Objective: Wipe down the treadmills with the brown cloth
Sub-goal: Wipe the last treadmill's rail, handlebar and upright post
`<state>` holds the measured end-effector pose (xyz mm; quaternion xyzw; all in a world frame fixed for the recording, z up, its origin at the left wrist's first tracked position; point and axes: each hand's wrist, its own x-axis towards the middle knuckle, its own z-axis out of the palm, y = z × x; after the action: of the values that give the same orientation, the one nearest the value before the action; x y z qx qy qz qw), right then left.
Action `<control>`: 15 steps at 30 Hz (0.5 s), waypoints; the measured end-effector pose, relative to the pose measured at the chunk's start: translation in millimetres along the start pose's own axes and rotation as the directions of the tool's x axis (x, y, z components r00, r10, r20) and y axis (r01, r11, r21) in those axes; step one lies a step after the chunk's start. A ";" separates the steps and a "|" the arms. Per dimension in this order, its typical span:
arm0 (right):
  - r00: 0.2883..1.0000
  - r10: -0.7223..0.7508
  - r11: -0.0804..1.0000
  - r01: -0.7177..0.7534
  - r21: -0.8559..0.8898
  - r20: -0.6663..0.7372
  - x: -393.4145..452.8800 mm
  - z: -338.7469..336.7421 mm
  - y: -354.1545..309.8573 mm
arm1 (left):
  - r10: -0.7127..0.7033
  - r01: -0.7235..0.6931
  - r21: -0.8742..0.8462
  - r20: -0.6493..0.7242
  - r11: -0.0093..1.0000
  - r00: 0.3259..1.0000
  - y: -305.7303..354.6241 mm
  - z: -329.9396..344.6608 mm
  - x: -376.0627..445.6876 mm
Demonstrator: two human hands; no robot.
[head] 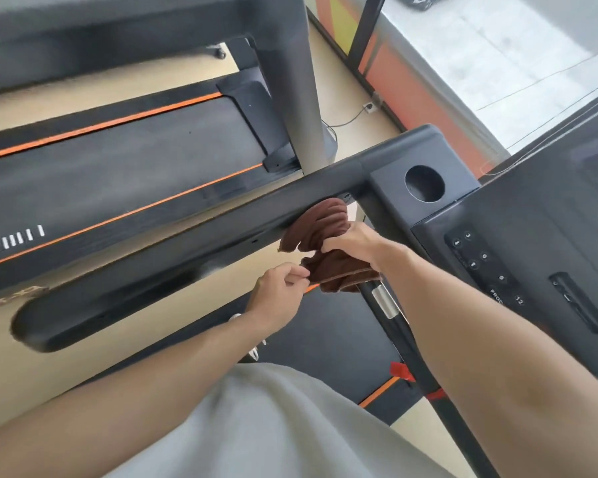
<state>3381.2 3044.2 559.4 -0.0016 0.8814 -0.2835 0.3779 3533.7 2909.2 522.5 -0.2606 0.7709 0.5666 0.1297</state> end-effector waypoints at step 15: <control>0.964 0.156 0.974 -0.186 0.126 0.218 -90.6 -1.0 114.5 | 0.031 -0.048 -0.090 -0.185 0.995 0.982 17.8 101.8 -94.5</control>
<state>3469.5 3160.5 562.9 0.0727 0.8112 -0.3116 0.4894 3592.7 3033.1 550.7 -0.3022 0.7570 0.5783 0.0343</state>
